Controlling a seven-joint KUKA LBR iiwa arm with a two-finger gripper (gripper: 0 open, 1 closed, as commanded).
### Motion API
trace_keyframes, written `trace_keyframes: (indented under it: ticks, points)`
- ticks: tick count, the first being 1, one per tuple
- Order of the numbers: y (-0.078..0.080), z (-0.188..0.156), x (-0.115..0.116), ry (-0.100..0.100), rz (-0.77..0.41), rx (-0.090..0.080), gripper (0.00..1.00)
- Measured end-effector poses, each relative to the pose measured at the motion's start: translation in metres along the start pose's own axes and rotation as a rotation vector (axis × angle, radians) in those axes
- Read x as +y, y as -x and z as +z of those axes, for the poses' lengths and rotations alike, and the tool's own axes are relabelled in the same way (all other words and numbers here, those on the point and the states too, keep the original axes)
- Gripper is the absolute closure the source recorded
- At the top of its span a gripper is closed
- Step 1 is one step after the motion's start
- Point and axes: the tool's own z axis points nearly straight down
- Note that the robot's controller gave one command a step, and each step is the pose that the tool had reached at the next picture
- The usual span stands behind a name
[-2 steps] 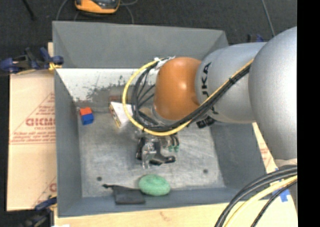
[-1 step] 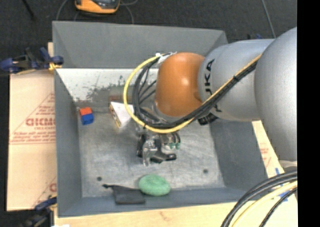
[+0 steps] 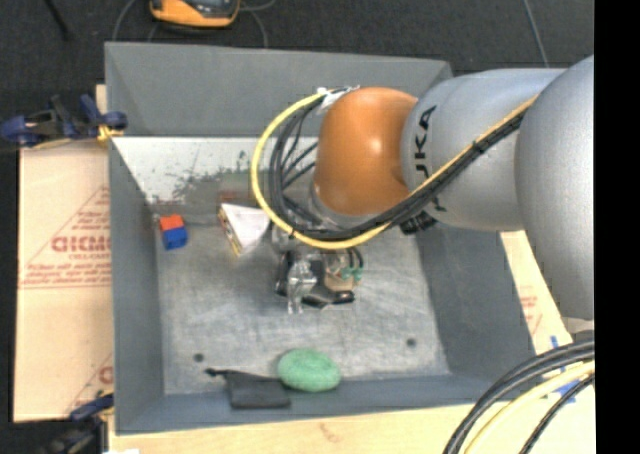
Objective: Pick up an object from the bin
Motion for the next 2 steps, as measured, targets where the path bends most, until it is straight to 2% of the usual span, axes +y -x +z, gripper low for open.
trace_keyframes:
  ticks: [1, 2]
  points:
    - [-0.0301, -0.0554, -0.0019, -0.003, -0.037, 0.017, 1.0]
    - [-0.0301, -0.0554, -0.0018, -0.003, -0.037, 0.017, 1.0]
